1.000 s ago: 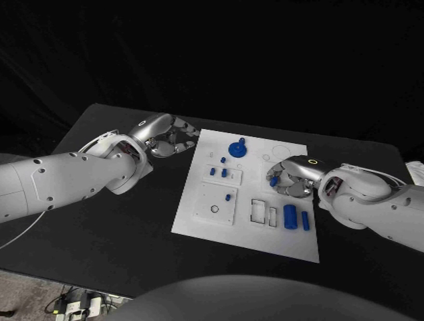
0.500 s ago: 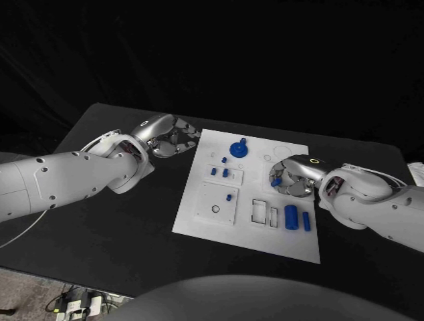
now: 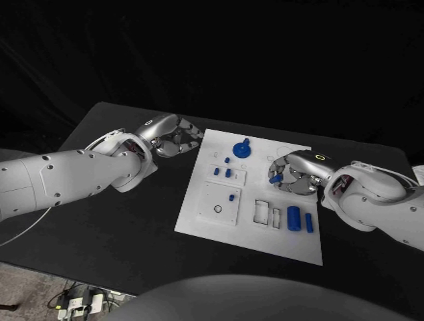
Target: Assemble the parts on the task board
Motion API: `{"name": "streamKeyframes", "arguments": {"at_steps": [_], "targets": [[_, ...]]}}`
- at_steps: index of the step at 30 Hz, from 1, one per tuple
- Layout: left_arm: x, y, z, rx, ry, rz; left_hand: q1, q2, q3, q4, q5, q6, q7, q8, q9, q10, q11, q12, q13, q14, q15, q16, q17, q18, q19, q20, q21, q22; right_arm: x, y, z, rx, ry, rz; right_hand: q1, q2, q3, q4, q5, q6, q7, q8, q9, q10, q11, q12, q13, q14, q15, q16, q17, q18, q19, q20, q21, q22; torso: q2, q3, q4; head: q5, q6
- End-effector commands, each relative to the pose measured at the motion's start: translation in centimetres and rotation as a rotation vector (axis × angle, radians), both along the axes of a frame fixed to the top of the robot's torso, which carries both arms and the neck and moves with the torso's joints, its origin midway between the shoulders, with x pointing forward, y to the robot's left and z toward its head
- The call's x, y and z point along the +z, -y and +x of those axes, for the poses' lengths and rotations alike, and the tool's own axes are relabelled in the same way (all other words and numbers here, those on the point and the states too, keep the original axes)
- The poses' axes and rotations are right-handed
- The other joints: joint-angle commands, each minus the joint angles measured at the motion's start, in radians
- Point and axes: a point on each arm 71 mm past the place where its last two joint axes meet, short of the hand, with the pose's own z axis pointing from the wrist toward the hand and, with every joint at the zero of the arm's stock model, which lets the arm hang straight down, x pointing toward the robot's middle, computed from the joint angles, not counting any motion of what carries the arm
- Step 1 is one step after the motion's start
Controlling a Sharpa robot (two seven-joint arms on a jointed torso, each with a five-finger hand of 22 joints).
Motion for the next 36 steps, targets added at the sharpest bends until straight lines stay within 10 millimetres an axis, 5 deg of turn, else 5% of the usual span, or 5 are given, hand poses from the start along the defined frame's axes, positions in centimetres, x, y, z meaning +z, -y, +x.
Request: {"name": "streamKeyframes", "arguments": {"at_steps": [1,8,20,25,36], "targets": [[-0.1,0.2,0.0,-0.01,-0.014,0.008,0.01,-0.003,0.006,0.0,0.006,0.003,0.004,0.004,0.002,0.006,0.001,-0.002,0.001,0.0,0.005,-0.006,-0.001,0.008,0.003,0.005,-0.007,0.19,1.2,-0.9,-0.4,0.012,-0.031,0.041,0.005,-0.002,0.006,-0.001,-0.002,-0.005,-0.001,0.081,0.136,0.0,0.002,-0.001,0.0,-0.005,-0.005,-0.004,-0.002,0.006,-0.003,-0.003,-0.006,0.154,0.0,0.0003,0.0,0.003,0.0],[-0.3,0.7,0.3,-0.017,-0.017,0.011,0.01,-0.003,0.006,0.0,0.006,0.003,0.004,0.004,0.002,0.006,0.001,-0.002,0.001,0.0,0.005,-0.006,-0.001,0.008,0.003,0.005,-0.007,0.19,1.8,-4.7,-1.4,0.095,-0.156,0.027,0.005,-0.003,0.012,-0.002,-0.014,-0.017,0.0,0.075,0.135,0.001,0.004,-0.003,-0.002,-0.006,-0.003,-0.006,-0.005,0.008,-0.007,-0.003,-0.014,0.152,-0.004,-0.0027,-0.0006,0.009,0.0],[-0.7,1.5,0.4,-0.037,-0.024,0.012,0.006,-0.001,0.009,0.003,0.01,0.004,0.007,0.005,0.002,0.007,0.002,-0.003,0.001,0.0,0.005,-0.006,-0.001,0.008,0.003,0.005,-0.008,0.19,0.9,-12.5,-2.7,0.282,-0.176,-0.054,0.005,-0.006,0.017,-0.005,-0.015,-0.024,0.001,0.064,0.131,0.004,0.005,-0.006,-0.004,-0.013,-0.002,-0.013,-0.019,0.012,-0.019,-0.002,-0.032,0.146,-0.01,0.0044,0.0184,0.019,0.0],[-0.7,1.6,0.4,-0.04,-0.025,0.012,0.006,-0.001,0.009,0.003,0.01,0.004,0.007,0.005,0.002,0.007,0.002,-0.003,0.001,0.0,0.005,-0.006,-0.001,0.008,0.003,0.005,-0.008,0.19,0.2,-14.4,-3.1,0.323,-0.155,-0.08,0.002,-0.01,0.018,-0.005,-0.016,-0.026,0.001,0.057,0.128,0.006,0.006,-0.01,-0.007,-0.009,-0.002,-0.009,-0.011,0.011,-0.016,-0.001,-0.027,0.148,-0.011,0.0047,0.0244,0.023,0.0],[-0.7,2.0,0.4,-0.048,-0.028,0.01,0.003,0.0,0.011,0.003,0.011,0.005,0.009,0.005,0.002,0.006,0.002,-0.004,0.001,0.0,0.005,-0.005,0.001,0.008,0.003,0.005,-0.008,0.19,-1.9,-17.4,-4.2,0.383,-0.107,-0.158,-0.005,-0.017,0.03,-0.011,-0.007,-0.016,0.0,0.033,0.118,0.016,0.005,-0.024,-0.016,0.026,-0.002,0.025,0.059,-0.001,0.021,-0.001,0.028,0.164,-0.01,0.006,0.0235,0.036,0.0]]}}
